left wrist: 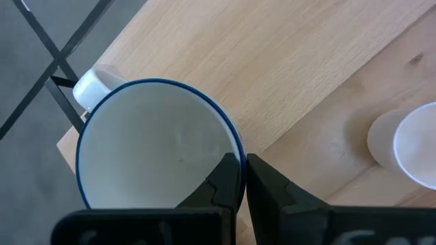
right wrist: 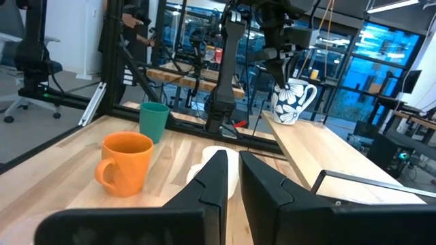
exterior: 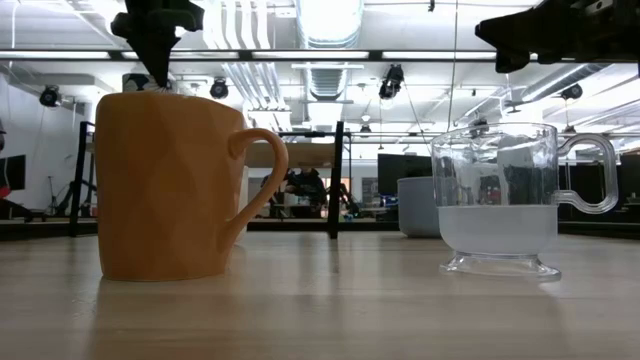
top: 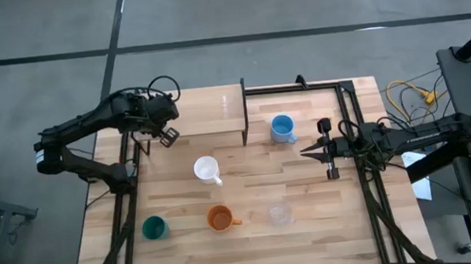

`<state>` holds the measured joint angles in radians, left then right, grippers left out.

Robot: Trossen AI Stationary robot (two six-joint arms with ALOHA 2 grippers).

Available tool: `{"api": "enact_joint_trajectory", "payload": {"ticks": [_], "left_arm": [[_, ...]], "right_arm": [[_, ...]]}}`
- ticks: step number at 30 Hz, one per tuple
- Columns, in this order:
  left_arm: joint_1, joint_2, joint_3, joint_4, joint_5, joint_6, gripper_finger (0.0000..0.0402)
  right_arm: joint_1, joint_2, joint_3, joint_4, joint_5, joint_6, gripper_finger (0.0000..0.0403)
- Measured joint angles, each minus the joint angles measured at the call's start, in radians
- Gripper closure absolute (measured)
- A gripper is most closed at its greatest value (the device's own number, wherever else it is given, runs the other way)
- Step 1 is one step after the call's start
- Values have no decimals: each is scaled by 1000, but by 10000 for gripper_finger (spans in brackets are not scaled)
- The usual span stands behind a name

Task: Stack small to large cups/mugs on shelf
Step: Put the blue patterned mug on the shelf

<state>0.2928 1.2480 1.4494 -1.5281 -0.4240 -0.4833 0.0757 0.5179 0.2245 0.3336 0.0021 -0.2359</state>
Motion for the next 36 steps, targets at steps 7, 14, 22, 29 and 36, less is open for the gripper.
{"api": "enact_joint_trajectory", "payload": {"ticks": [7, 14, 22, 29, 36], "left_arm": [[1, 0, 0, 0, 0, -2, 400], [2, 8, 0, 0, -1, -4, 400], [2, 21, 1, 1, -6, -3, 397], [3, 19, 1, 0, -13, -2, 349], [4, 19, 4, -1, -32, 19, 317]], "right_arm": [[0, 0, 0, 0, 0, 0, 372], [0, 0, 0, 1, 0, -4, 372], [0, 0, 0, 1, 0, -4, 372], [0, 0, 0, 1, 0, -4, 372], [0, 0, 0, 1, 0, -4, 372]]}}
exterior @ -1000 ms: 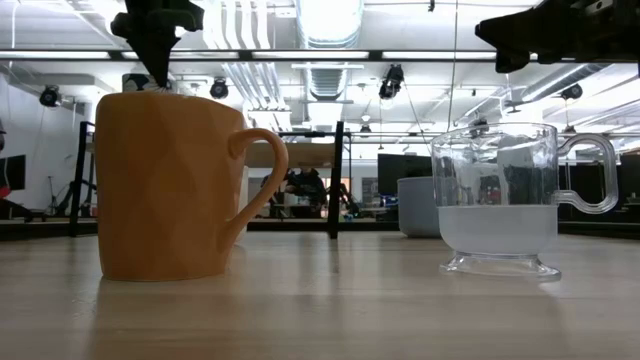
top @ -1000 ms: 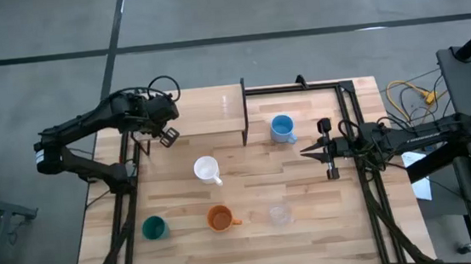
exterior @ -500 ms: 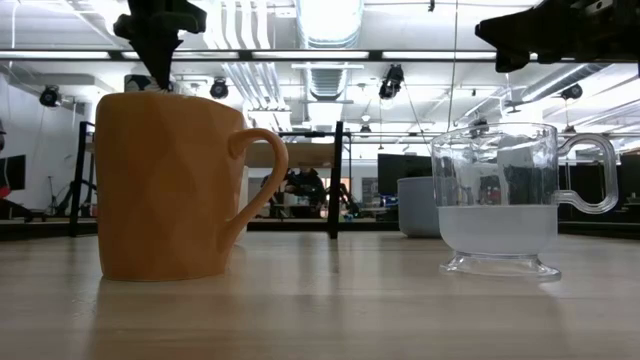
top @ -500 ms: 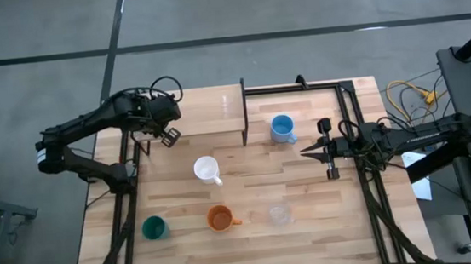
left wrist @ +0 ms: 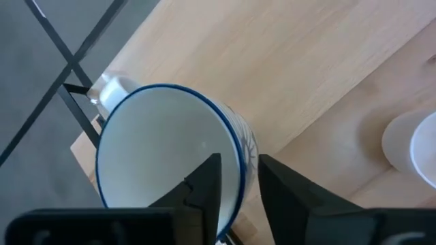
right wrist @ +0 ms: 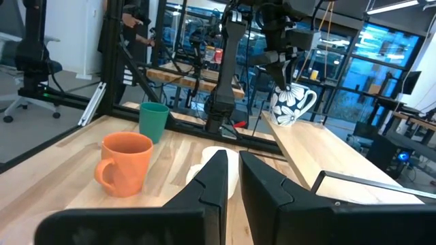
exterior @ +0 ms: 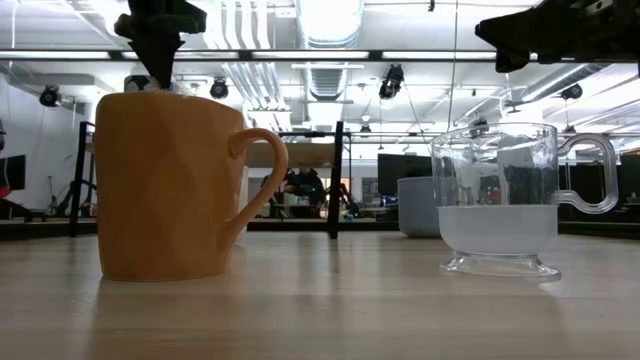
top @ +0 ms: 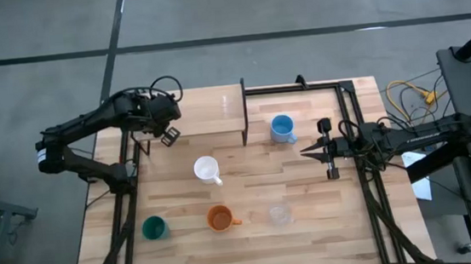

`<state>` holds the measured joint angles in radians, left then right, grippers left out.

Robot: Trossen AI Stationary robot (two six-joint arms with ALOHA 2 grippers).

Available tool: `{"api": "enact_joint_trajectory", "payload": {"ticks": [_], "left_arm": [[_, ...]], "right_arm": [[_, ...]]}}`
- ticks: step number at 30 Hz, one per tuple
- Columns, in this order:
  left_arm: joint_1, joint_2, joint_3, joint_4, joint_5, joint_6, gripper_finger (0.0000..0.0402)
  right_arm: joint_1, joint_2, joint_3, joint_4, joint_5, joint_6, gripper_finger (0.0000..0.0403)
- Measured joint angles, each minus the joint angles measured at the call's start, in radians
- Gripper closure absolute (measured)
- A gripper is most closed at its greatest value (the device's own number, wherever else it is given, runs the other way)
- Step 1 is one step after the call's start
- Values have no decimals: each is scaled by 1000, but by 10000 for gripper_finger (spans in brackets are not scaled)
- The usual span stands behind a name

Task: Stack small to large cups/mugs on shelf
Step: Put the blue patterned mug on the shelf

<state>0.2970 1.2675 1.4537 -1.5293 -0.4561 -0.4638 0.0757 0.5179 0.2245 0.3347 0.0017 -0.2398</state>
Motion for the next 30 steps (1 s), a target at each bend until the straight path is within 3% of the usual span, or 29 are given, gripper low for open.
{"api": "enact_joint_trajectory", "payload": {"ticks": [16, 22, 30], "left_arm": [[0, 0, 61, 0, -22, 59, 307], [0, -1, 141, 1, -18, 137, 307], [-24, -6, 171, 0, 264, 190, 327]], "right_arm": [[0, 0, 0, 0, 0, -1, 372], [0, 0, 0, 1, 0, -3, 372], [0, 0, 0, 9, 0, -3, 372]]}}
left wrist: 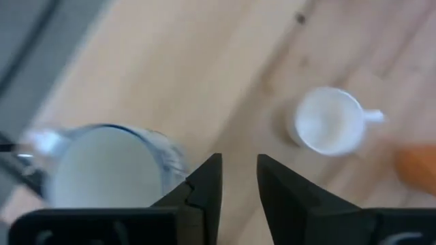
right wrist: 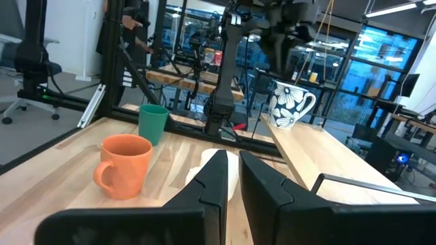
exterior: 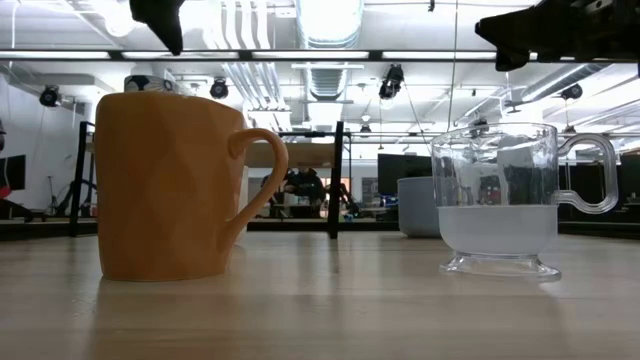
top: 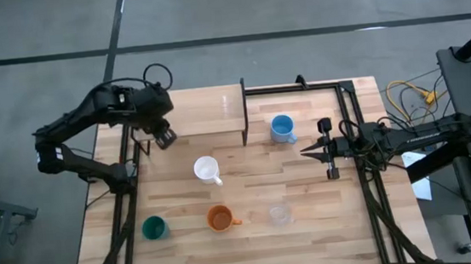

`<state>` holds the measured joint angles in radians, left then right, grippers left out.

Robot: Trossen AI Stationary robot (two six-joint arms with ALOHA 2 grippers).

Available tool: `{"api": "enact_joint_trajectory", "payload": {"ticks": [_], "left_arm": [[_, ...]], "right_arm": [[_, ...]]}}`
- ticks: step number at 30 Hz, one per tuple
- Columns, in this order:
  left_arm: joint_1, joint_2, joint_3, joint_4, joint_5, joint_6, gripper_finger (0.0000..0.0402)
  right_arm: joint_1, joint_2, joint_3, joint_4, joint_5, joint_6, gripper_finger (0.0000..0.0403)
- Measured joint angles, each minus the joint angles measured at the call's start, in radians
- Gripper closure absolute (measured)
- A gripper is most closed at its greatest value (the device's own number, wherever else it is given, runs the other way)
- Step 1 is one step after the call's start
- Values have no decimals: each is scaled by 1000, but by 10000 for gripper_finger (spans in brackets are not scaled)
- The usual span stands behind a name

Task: Stack small to large cups/mugs on shelf
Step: Put the blue patterned mug on the shelf

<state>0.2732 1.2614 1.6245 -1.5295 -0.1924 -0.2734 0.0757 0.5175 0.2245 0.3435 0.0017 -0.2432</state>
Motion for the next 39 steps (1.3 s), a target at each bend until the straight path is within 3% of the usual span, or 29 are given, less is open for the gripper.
{"api": "enact_joint_trajectory", "payload": {"ticks": [8, 18, 39], "left_arm": [[-48, 8, -116, -42, 33, -4, 396], [-47, 8, -236, -41, -77, 0, 401], [-45, 6, -240, -42, -218, 15, 402]], "right_arm": [[0, 0, 0, 0, 0, 0, 372], [0, 0, 0, 0, 0, -4, 372], [0, 0, 0, 2, 0, -4, 371]]}}
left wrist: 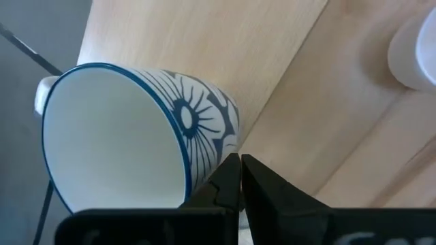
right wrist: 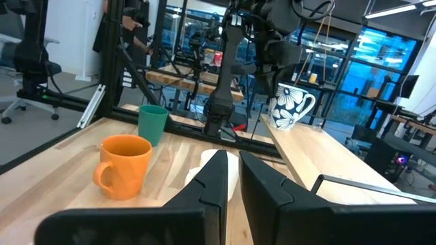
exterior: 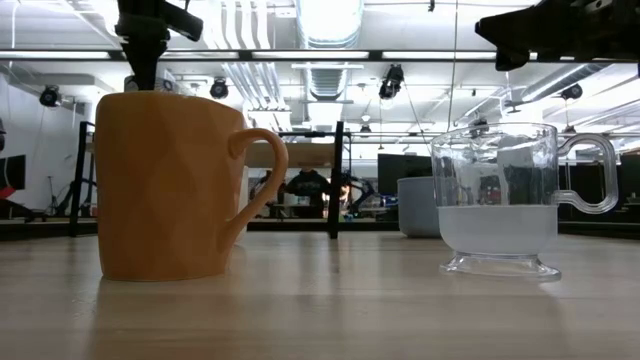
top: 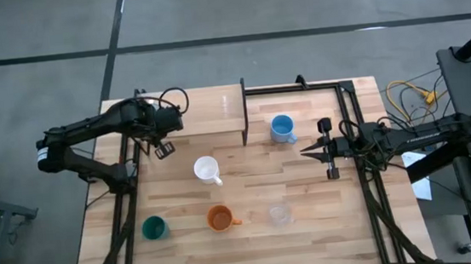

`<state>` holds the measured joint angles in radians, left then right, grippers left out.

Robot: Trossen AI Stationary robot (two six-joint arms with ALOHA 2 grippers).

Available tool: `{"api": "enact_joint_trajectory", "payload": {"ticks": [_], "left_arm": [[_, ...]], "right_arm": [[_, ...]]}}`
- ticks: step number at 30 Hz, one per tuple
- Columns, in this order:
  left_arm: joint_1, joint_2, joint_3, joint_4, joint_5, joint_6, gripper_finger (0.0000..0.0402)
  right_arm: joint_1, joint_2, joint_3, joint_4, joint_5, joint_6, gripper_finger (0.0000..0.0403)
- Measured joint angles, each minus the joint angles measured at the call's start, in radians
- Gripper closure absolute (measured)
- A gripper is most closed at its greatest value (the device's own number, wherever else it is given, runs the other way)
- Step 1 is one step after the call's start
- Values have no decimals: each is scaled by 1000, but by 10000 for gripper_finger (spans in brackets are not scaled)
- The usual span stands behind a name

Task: Stack small to large cups/mugs on shelf
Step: Put the blue patterned mug on the shelf, then put the blue mug on the shelf

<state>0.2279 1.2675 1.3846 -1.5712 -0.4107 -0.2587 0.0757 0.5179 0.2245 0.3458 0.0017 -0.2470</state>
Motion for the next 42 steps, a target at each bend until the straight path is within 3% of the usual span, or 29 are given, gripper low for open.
{"api": "enact_joint_trajectory", "payload": {"ticks": [22, 42], "left_arm": [[1, 0, -4, 0, -65, 31, 401], [2, 2, -6, 0, -46, 30, 401]], "right_arm": [[0, 0, 0, 0, 0, 0, 371], [0, 0, 0, 0, 0, 0, 371]]}}
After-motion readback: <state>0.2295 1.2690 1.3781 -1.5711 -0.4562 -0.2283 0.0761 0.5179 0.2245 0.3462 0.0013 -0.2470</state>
